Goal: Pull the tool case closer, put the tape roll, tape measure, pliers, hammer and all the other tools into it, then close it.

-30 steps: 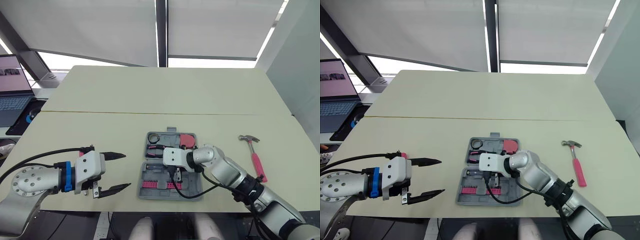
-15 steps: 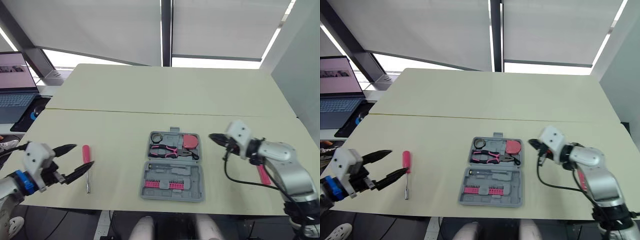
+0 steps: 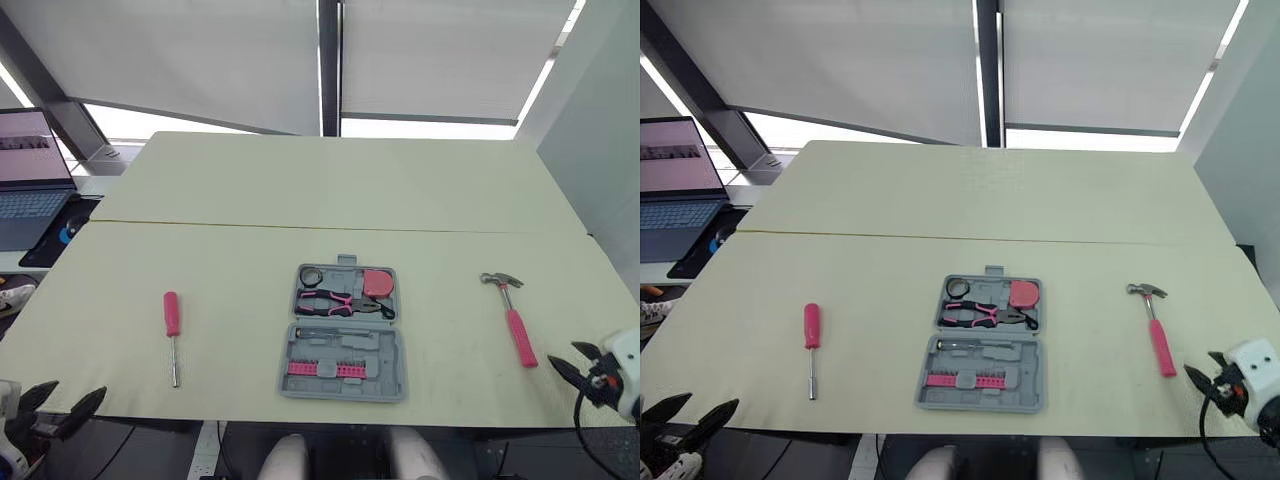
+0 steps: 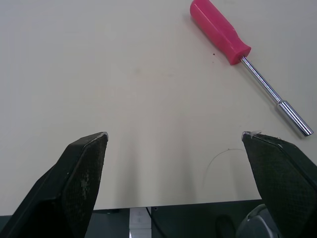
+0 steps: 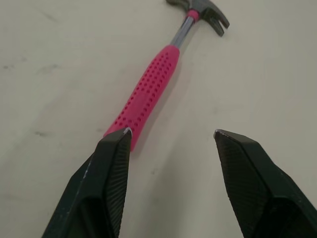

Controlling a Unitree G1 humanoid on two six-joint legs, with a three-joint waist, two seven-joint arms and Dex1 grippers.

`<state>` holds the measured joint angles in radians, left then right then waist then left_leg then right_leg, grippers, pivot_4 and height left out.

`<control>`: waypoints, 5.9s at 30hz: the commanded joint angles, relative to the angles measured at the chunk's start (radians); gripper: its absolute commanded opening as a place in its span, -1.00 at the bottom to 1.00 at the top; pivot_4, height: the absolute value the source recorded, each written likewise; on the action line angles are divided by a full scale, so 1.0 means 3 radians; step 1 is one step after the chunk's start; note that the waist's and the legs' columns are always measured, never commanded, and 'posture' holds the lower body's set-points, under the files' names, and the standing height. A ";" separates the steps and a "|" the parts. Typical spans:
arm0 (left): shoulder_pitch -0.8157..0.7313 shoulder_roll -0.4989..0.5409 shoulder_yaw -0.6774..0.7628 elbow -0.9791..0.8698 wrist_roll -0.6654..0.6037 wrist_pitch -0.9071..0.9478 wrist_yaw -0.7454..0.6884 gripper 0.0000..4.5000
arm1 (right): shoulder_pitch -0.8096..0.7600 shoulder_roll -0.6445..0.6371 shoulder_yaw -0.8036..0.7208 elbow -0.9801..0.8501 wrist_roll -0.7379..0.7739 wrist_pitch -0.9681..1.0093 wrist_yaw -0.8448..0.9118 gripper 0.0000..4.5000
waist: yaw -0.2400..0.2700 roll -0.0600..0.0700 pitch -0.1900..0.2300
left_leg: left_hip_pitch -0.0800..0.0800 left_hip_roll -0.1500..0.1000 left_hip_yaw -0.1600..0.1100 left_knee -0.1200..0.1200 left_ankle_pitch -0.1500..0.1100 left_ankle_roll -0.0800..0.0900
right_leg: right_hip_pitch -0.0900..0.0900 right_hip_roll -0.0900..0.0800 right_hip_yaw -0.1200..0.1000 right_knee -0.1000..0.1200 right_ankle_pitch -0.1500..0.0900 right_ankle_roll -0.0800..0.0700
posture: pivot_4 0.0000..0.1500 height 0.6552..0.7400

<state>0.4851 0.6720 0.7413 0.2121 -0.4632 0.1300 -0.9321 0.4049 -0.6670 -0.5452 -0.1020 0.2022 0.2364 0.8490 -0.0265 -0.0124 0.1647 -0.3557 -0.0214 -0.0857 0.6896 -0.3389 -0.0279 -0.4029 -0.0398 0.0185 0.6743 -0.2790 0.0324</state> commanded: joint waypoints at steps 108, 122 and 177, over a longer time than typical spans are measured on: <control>-0.1428 0.0739 -0.1801 -0.2726 -0.0395 0.0840 -0.0512 1.00 | -0.1337 0.1598 0.1524 -0.1335 0.0113 0.2581 -0.2553 -0.91 | -0.0013 0.0026 0.0005 | 0.0028 0.0000 0.0007 -0.0039 0.0002 -0.0001 | 0.0024 0.0007 0.0004 -0.0033 0.0001 0.0002 | 1.00 1.00; -0.1327 0.0744 -0.1848 -0.2814 -0.0374 0.0814 -0.0569 1.00 | -0.1326 0.1895 0.1730 -0.1160 -0.0041 0.2470 -0.2710 -0.91 | -0.0019 0.0024 0.0004 | 0.0029 0.0000 0.0007 -0.0039 0.0002 -0.0001 | 0.0023 0.0008 0.0004 -0.0033 0.0001 0.0002 | 1.00 1.00; -0.1130 0.0653 -0.2165 -0.3224 -0.0204 0.0815 -0.0105 1.00 | -0.4905 0.0014 0.4658 0.3196 -0.2947 -0.4202 0.1254 0.79 | -0.0016 0.0021 0.0029 | 0.0028 0.0000 0.0017 -0.0037 0.0011 -0.0016 | 0.0019 0.0003 0.0001 -0.0037 0.0003 0.0000 | 1.00 1.00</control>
<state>0.1450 0.8715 0.0886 -0.7134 -0.5252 0.3820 -0.9707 -1.0510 -0.6686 0.8440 0.8262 -0.6518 -0.9932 1.2528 -0.0314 -0.0062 0.1734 -0.3472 -0.0216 -0.0804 0.6785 -0.3357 -0.0328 -0.3971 -0.0389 0.0189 0.6634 -0.2781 0.0325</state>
